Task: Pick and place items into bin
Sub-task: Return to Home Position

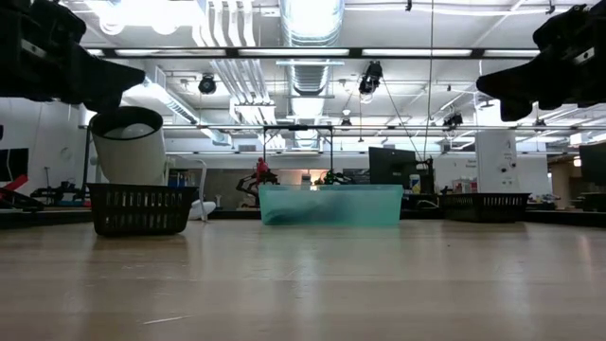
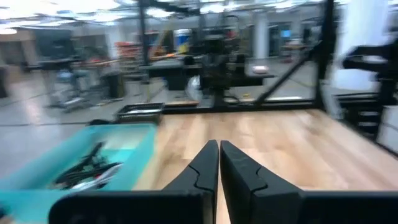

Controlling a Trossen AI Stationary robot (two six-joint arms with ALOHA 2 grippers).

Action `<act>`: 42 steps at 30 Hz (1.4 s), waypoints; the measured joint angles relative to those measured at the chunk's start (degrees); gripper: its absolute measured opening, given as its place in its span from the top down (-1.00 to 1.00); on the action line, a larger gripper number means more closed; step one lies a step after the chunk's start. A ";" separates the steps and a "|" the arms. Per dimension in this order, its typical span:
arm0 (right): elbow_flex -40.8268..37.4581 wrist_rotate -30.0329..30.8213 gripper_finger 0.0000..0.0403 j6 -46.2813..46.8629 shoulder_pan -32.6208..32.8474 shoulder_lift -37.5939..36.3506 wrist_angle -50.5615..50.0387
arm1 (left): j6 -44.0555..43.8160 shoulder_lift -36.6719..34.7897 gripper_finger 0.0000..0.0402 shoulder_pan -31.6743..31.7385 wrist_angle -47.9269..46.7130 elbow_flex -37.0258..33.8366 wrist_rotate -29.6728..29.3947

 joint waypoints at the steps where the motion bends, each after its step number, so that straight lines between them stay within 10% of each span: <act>1: 0.00 0.04 0.85 0.00 0.12 0.02 0.02 | 0.01 -0.22 1.00 0.00 -0.03 -0.06 1.69; 42: 0.02 -0.39 0.84 -0.42 0.12 1.31 -0.11 | 0.00 1.41 1.00 0.00 3.28 -0.53 3.07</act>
